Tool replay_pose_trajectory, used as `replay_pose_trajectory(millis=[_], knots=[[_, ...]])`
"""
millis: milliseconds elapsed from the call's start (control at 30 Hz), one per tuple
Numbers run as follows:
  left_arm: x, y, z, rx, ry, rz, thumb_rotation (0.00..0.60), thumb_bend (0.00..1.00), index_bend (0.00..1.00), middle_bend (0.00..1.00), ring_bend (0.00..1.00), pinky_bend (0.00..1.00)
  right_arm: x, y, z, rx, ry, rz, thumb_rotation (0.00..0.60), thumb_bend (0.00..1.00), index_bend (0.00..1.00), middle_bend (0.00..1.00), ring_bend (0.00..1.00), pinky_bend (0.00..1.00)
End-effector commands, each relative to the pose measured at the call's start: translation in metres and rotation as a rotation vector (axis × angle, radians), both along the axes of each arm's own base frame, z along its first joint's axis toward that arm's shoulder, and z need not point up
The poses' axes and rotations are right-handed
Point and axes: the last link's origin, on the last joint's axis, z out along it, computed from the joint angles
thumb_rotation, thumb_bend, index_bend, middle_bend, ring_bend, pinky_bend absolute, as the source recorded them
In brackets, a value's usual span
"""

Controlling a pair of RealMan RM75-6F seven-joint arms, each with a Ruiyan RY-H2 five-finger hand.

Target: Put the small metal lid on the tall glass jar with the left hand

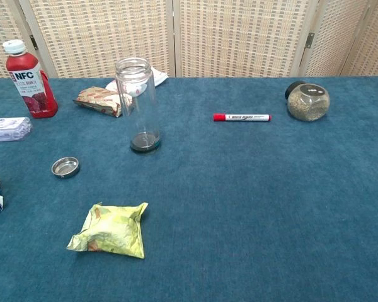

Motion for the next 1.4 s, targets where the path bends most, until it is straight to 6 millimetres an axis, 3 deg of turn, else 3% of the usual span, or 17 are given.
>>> replay_pose_trajectory(millis=[33, 467, 600, 700, 767, 867, 933, 1033, 1133, 1233, 1400], knots=[[0.0, 0.0, 0.0, -0.002, 0.0, 0.0, 0.6, 0.41, 0.24, 0.17, 0.19, 0.17, 0.001, 0.0, 0.0, 0.0, 0.0, 0.003, 0.6, 0.42, 0.05, 0.15, 0.03, 0.13], [0.006, 0.01, -0.002, -0.035, 0.016, -0.079, 0.6, 0.41, 0.25, 0.17, 0.2, 0.17, 0.007, -0.006, 0.011, -0.026, 0.017, 0.028, 0.6, 0.42, 0.05, 0.15, 0.03, 0.13], [0.01, 0.022, -0.007, -0.091, 0.018, -0.138, 0.6, 0.41, 0.26, 0.2, 0.27, 0.22, 0.011, -0.008, 0.013, -0.026, 0.024, 0.039, 0.6, 0.42, 0.05, 0.15, 0.03, 0.13], [0.014, 0.034, -0.012, -0.145, 0.013, -0.181, 0.6, 0.41, 0.27, 0.33, 0.39, 0.36, 0.013, -0.009, 0.013, -0.023, 0.027, 0.041, 0.6, 0.42, 0.05, 0.15, 0.03, 0.13], [0.015, 0.043, -0.017, -0.193, 0.034, -0.209, 0.6, 0.41, 0.28, 0.52, 0.53, 0.57, 0.014, -0.009, 0.013, -0.022, 0.029, 0.041, 0.6, 0.42, 0.05, 0.15, 0.03, 0.13], [0.017, 0.055, -0.025, -0.279, 0.066, -0.234, 0.6, 0.41, 0.28, 0.7, 0.68, 0.8, 0.015, -0.009, 0.013, -0.023, 0.03, 0.042, 0.6, 0.42, 0.05, 0.15, 0.03, 0.13], [0.019, 0.063, -0.032, -0.33, 0.083, -0.246, 0.6, 0.41, 0.28, 0.78, 0.74, 0.88, 0.015, -0.008, 0.012, -0.023, 0.031, 0.04, 0.6, 0.42, 0.05, 0.15, 0.03, 0.13], [0.022, 0.073, -0.041, -0.395, 0.106, -0.262, 0.6, 0.41, 0.29, 0.87, 0.83, 0.95, 0.015, -0.007, 0.013, -0.024, 0.033, 0.036, 0.6, 0.42, 0.05, 0.15, 0.03, 0.13], [0.026, 0.081, -0.05, -0.448, 0.137, -0.27, 0.6, 0.49, 0.29, 0.93, 0.89, 1.0, 0.014, -0.006, 0.013, -0.028, 0.033, 0.036, 0.6, 0.42, 0.05, 0.15, 0.03, 0.13], [0.029, 0.088, -0.058, -0.501, 0.17, -0.261, 0.6, 0.59, 0.28, 0.95, 0.92, 1.0, 0.014, -0.005, 0.013, -0.029, 0.033, 0.033, 0.6, 0.42, 0.05, 0.15, 0.03, 0.13], [0.03, 0.097, -0.07, -0.564, 0.203, -0.225, 0.6, 0.67, 0.2, 0.99, 0.96, 1.0, 0.011, -0.004, 0.013, -0.031, 0.031, 0.025, 0.6, 0.42, 0.05, 0.15, 0.03, 0.13]])
